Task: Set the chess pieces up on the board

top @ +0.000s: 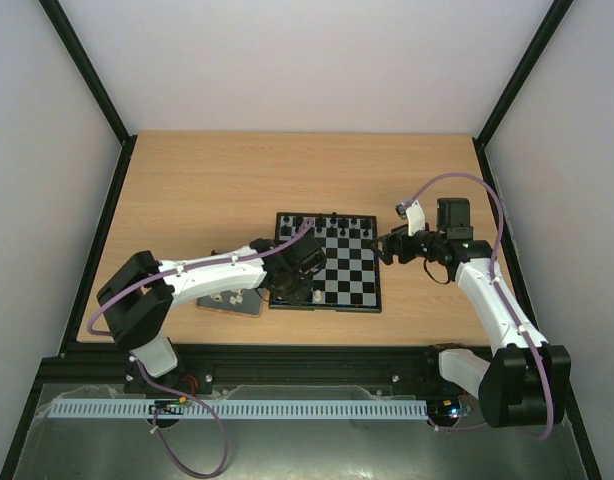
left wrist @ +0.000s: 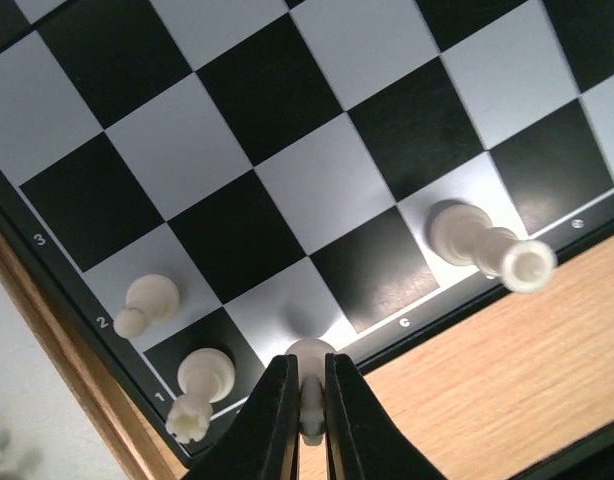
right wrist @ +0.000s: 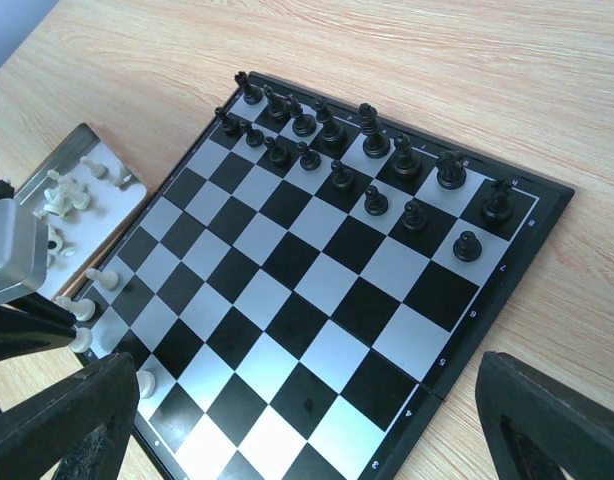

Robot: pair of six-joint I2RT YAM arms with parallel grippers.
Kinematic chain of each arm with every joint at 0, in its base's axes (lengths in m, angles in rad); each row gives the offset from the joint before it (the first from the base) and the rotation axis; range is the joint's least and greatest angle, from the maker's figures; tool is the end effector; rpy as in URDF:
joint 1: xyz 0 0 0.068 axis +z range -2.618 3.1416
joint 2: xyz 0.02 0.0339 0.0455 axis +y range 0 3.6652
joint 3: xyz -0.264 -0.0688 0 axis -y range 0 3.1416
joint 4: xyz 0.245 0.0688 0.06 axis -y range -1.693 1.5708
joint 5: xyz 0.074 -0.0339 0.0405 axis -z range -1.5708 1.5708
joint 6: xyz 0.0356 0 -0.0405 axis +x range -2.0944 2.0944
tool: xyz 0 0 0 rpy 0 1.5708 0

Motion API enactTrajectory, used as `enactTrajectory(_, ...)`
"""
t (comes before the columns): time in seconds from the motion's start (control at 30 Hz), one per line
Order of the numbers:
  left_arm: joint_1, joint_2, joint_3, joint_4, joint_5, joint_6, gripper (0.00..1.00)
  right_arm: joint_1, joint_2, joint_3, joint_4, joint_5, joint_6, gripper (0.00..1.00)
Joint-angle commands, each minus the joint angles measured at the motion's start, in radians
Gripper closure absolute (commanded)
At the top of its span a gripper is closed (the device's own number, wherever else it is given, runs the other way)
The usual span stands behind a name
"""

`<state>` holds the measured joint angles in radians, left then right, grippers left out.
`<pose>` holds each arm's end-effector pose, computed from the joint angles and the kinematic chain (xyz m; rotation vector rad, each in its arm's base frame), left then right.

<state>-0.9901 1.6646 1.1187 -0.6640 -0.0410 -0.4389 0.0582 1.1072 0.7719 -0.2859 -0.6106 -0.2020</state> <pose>0.1789 -0.2701 0.1979 0.7593 2.7238 -0.2942 0.2354 0.0342 0.2656 -0.6079 2.0318 0.5808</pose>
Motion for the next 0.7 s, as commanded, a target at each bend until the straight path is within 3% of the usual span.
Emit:
enactTrajectory(0.0,-0.004,0.022,0.001,-0.012,-0.042,-0.010,0.98,-0.001,-0.006,0.012,-0.035,-0.004,-0.017,0.07)
enactTrajectory(0.67,-0.002,0.067,0.008,0.005,-0.046,-0.005,0.94,-0.001,-0.003,0.012,-0.035,-0.006,-0.017,0.07)
